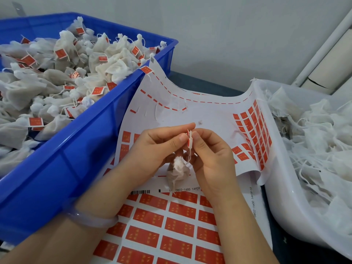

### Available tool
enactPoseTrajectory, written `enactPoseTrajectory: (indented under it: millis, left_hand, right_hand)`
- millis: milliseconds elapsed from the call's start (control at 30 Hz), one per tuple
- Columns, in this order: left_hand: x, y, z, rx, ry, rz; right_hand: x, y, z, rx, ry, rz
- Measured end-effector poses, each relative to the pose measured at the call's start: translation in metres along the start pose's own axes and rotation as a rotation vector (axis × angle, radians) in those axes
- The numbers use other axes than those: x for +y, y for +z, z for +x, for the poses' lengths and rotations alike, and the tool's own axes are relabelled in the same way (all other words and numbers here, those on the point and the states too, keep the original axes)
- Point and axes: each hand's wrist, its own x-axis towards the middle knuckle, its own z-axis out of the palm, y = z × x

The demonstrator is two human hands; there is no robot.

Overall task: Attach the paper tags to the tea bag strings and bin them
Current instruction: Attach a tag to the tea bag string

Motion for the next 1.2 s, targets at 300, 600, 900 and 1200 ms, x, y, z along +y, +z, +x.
enactPoseTrajectory:
  millis: [300,600,900,1200]
  left_hand:
    - [-0.0016,-0.0003,0.0012,0.047,0.031,0.081]
    - [-0.0008,-0.0026,0.0045,0.288,0.109,0.113]
    - [-0.0007,-0.0008,0.0041,0.267,0.155,0.185]
    - [0.0002,0.0008,0.0033,0.243,0.169,0.208]
  right_hand:
    - [-0.0003,0.0033,-0.0002,0.066,0.015,-0.049]
    - [-0.0031,0.0014,0.0006,0.162,-0.019,-0.034]
    - [-0.0035,0.0027,-0.0014,0.161,-0.083,-0.142]
    - [-0.0026,0.0021,-0.0004,0.17,-0.124,-0.202]
